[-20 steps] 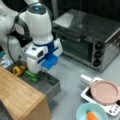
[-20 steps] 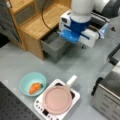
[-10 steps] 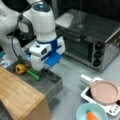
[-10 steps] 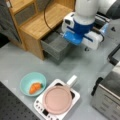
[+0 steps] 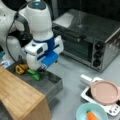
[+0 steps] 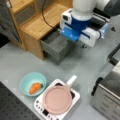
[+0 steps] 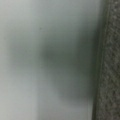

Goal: Open the drawer. Pick up the carrot. Put the carrots in the drawer.

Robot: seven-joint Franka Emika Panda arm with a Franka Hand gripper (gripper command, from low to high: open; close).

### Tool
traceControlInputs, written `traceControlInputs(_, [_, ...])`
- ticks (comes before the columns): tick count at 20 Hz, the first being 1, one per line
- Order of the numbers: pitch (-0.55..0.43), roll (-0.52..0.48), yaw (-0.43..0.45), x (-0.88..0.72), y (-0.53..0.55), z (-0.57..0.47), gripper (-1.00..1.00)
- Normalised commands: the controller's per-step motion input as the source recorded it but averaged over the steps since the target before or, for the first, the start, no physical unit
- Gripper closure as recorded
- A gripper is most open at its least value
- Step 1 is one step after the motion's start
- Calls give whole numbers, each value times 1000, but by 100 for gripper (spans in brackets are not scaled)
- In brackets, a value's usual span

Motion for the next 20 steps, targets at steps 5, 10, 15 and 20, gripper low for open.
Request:
traceControlInputs(5, [136, 104, 11, 105, -60, 290, -100])
traceControlInputs(10, [125, 115, 24, 246, 48, 245, -100])
traceControlInputs(15, [140, 139, 10, 453, 44, 253, -100])
traceControlInputs(20, [170, 165, 1, 736, 7, 291, -100])
